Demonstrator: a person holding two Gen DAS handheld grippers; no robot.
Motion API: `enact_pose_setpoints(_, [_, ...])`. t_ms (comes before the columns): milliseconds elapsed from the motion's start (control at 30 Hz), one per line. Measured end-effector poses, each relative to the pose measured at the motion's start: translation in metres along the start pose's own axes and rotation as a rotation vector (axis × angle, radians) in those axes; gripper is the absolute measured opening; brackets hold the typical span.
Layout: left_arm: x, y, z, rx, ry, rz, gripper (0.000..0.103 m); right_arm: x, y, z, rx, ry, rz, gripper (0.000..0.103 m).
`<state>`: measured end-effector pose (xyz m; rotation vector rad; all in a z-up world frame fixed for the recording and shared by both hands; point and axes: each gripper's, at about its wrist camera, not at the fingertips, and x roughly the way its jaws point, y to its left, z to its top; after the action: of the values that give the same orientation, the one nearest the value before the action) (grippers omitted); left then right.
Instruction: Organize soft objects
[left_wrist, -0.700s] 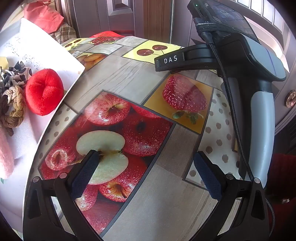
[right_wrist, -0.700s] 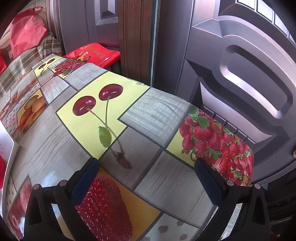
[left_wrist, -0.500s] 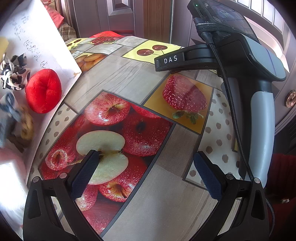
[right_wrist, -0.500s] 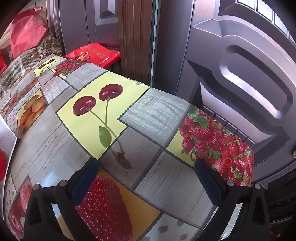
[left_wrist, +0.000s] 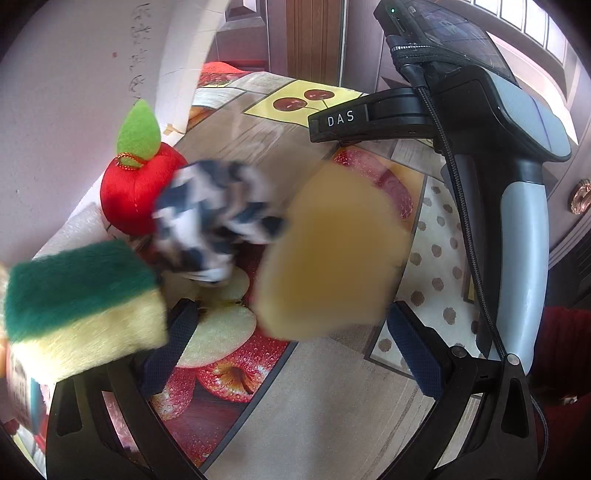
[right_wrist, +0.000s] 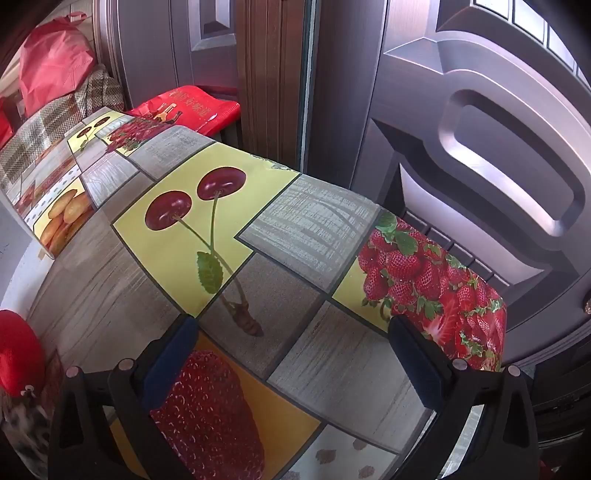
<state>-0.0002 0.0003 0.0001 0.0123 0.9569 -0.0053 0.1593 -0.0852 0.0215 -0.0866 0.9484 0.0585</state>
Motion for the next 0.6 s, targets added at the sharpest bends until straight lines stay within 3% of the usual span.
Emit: enact_pose_setpoints(600, [0.0028, -0.0007, 0.0008, 0.0, 0.0, 0.0, 0.102, 0.0, 0.0, 0.0, 0.0, 0.0, 0.0, 0.103])
